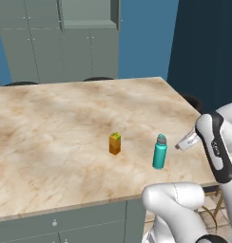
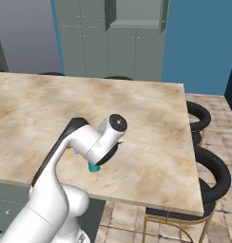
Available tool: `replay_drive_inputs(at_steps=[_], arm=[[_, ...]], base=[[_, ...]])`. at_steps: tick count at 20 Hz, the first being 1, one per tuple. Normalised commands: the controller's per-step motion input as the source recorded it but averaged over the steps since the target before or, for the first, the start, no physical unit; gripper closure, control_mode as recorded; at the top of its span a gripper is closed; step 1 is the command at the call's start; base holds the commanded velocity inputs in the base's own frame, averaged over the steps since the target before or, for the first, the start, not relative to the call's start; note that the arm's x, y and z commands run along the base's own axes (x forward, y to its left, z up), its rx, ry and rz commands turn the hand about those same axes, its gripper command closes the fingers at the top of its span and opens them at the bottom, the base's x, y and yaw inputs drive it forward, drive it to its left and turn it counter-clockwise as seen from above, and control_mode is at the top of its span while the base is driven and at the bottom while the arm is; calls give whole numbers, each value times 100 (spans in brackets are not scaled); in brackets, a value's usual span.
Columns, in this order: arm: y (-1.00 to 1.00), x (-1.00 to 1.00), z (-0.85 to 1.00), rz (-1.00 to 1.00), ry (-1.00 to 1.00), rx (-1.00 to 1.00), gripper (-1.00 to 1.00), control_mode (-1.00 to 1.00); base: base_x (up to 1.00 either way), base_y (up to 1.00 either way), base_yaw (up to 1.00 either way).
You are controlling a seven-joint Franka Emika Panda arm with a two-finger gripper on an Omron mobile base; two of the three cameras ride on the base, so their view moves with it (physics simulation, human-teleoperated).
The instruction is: Pick the water bottle, boxed drink from the counter and place them in the open cabinet.
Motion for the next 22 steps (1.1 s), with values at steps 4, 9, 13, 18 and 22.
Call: replay_drive_inputs(at_steps=[4, 9, 13, 18, 22], arm=[[-9, -6, -33, 8, -28, 0, -100, -100], [-22, 12, -26, 7, -6, 0, -100, -100], [-28, 16, -18, 14, 0, 0, -100, -100], [-25, 10, -14, 24, 0, 0, -100, -100], [-9, 19, -3, 23, 0, 2, -100, -100]], base=[[0, 0, 0], [0, 0, 0], [0, 0, 0], [0, 0, 0], [0, 0, 0]])
